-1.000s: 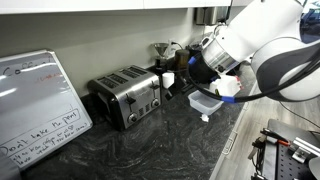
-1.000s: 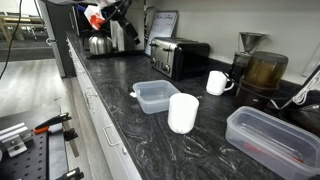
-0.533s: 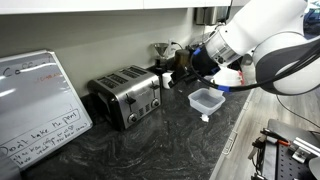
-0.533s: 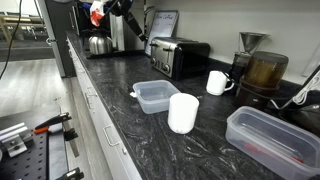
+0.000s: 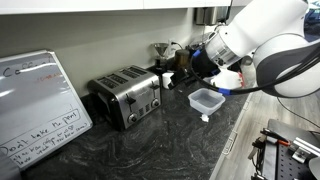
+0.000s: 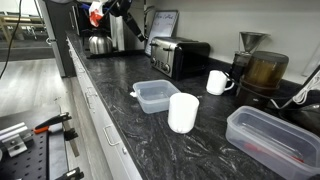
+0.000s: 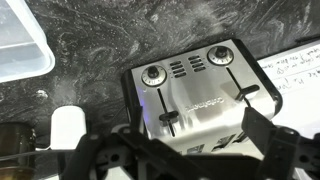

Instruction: Turn on the toaster

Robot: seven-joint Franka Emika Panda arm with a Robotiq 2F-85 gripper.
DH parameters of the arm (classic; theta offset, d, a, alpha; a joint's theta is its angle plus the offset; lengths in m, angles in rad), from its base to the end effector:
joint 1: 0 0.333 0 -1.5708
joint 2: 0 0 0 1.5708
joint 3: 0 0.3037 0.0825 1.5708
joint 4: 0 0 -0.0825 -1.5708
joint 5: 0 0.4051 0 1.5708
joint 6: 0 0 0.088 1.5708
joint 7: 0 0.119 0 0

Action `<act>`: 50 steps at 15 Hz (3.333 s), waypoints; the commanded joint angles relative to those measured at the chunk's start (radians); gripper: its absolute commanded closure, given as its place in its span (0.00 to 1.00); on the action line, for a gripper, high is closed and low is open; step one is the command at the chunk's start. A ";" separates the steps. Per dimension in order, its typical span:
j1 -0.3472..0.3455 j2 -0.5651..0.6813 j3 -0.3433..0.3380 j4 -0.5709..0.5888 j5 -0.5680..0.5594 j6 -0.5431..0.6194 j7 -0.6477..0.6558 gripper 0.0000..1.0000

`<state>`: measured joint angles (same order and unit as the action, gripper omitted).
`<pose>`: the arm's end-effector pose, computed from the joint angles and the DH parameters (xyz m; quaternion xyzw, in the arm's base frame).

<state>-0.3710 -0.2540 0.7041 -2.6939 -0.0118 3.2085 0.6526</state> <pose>0.4509 0.1502 0.3391 -0.9269 0.1225 -0.3425 0.0921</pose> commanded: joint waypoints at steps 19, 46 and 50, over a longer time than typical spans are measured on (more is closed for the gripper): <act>-0.925 0.147 1.009 0.215 -0.133 -0.285 0.062 0.00; -1.404 0.070 1.476 0.323 0.099 -0.202 -0.270 0.76; -1.576 0.004 1.665 0.379 0.274 -0.195 -0.442 0.99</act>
<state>-1.8175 -0.1798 2.2375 -2.3688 0.1514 2.9960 0.3267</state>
